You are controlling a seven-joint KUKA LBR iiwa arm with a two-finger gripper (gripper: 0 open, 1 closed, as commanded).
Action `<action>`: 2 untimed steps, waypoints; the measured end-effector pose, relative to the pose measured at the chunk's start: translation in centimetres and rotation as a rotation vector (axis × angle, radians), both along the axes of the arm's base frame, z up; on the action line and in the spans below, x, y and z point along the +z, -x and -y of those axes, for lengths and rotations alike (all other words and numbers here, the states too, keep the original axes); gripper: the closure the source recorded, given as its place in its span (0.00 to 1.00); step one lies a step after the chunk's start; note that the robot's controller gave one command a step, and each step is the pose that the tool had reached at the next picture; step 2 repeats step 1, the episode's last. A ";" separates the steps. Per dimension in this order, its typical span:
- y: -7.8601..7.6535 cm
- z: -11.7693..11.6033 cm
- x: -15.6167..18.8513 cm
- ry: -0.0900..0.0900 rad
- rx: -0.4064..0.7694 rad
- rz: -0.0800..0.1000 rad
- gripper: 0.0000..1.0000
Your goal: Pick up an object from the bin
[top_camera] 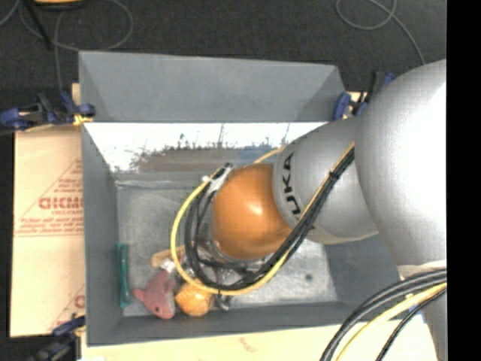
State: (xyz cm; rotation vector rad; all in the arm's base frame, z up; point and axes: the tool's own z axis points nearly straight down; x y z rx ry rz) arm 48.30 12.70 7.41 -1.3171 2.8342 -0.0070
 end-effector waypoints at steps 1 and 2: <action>-1.2 -0.3 14.8 0.001 -0.058 -0.013 1.00; -1.2 -0.3 14.8 0.001 -0.058 -0.013 1.00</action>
Offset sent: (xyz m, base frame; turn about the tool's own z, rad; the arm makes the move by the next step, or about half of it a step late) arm 0.0000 0.0000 0.0000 0.0000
